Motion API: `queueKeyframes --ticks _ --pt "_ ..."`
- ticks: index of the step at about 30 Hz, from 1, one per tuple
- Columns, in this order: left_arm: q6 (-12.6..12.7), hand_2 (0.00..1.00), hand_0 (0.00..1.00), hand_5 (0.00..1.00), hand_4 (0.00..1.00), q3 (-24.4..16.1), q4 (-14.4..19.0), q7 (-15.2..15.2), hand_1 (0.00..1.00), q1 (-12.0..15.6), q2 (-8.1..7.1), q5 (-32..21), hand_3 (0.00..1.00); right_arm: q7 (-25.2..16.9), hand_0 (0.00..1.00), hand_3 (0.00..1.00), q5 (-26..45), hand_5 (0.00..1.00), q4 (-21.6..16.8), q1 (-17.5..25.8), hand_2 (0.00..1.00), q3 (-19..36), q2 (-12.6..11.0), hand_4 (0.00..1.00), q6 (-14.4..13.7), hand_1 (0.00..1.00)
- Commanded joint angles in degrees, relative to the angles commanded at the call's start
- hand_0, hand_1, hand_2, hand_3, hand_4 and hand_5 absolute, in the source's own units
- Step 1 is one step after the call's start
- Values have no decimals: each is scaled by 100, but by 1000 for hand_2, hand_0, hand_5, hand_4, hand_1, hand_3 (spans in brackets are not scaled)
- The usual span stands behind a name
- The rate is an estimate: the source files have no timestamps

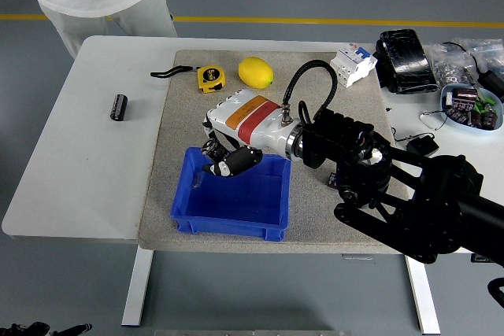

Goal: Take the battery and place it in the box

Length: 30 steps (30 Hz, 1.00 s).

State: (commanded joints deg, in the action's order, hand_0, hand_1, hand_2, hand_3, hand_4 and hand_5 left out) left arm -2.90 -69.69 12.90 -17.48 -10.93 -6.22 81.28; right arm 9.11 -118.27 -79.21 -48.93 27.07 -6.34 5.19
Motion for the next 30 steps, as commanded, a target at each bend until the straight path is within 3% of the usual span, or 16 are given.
queueKeyframes --ticks 1,6,7,12,13,18,20,24,25,30 --pt "3 849 817 673 775 5 1 0 821 -4 0 -8 702 -19 124 544 25 452 47 2 523 -10 7 914 35 410" --pt "8 849 817 673 775 12 1 4 821 -8 -1 -27 702 -77 124 544 82 452 132 -2 523 37 -32 914 307 410" --pt "7 850 817 673 776 11 2 3 824 -8 -1 -23 700 -84 279 759 88 482 135 1 715 57 -40 998 359 531" --pt "-2 850 817 673 776 6 5 -5 824 7 -1 -9 700 -104 279 759 76 482 153 32 715 108 -87 998 567 531" --pt "-4 850 819 671 775 6 6 -7 824 10 -1 -5 700 -104 351 842 76 499 151 39 754 117 -96 998 588 566" --pt "-10 850 819 671 775 -27 9 -19 824 37 1 35 700 -156 351 842 96 499 71 60 754 278 -179 998 676 566" --pt "-11 850 820 673 775 -40 9 -20 824 45 0 48 699 -171 365 797 89 516 15 50 720 357 -253 998 711 571" --pt "-13 850 820 673 775 -95 6 -18 824 65 -5 106 699 -176 365 797 73 516 -177 54 720 613 -549 998 821 571" --pt "-14 849 821 673 775 -114 5 -20 824 70 -4 127 698 -171 349 676 63 517 -230 81 652 702 -640 998 850 549" --pt "-17 849 821 673 775 -145 2 -16 824 80 3 167 698 -174 349 676 19 517 -410 330 652 1097 -1097 998 938 549"
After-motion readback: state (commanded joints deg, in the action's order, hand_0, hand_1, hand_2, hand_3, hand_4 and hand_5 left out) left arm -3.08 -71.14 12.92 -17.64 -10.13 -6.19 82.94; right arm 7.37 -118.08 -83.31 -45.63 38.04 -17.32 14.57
